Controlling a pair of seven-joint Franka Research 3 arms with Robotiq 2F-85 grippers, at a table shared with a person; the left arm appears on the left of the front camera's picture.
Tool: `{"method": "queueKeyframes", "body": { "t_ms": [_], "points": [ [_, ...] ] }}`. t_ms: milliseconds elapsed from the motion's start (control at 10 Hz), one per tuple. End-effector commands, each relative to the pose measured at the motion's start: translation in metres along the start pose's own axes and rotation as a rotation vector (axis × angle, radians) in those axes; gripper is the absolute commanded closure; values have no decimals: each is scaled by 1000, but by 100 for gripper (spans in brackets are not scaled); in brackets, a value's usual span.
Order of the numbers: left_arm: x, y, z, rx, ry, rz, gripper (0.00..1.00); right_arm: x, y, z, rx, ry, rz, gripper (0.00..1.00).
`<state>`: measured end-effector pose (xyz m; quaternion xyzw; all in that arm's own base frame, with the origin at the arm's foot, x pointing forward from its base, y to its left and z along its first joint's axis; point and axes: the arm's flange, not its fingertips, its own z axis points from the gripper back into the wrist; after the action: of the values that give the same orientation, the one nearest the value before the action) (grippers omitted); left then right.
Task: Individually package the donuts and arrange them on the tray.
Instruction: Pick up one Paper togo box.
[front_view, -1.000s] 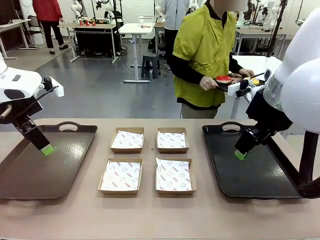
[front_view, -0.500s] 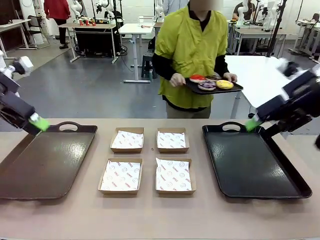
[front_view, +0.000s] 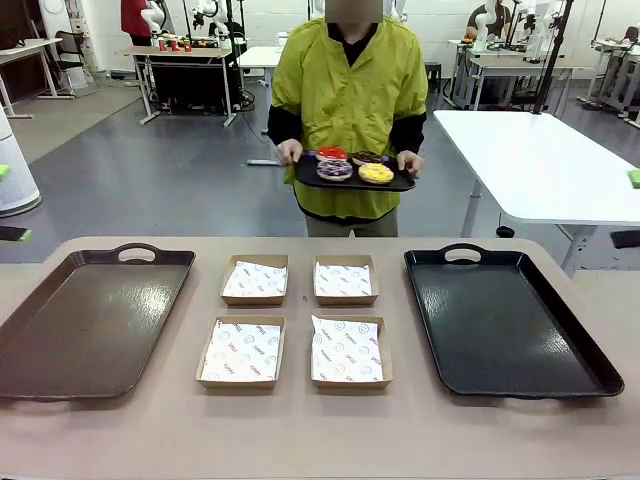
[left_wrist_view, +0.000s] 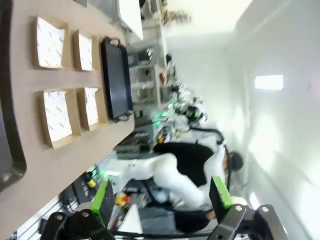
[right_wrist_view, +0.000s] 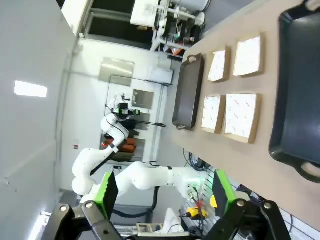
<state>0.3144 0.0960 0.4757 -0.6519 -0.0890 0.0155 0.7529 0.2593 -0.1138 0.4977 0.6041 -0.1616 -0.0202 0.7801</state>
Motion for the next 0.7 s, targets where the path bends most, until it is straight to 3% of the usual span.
{"method": "queueKeyframes", "body": {
  "t_ms": [0,300,600],
  "points": [
    [-11,13,13,-14,-82,67,0,-22,-39,-5,-38,29,-14,0],
    [-19,37,35,62,-77,123,0,-22,-71,8,-58,44,-31,0],
    [-20,45,50,119,-77,136,0,-21,-76,12,-66,38,-30,0]
  ]
}}
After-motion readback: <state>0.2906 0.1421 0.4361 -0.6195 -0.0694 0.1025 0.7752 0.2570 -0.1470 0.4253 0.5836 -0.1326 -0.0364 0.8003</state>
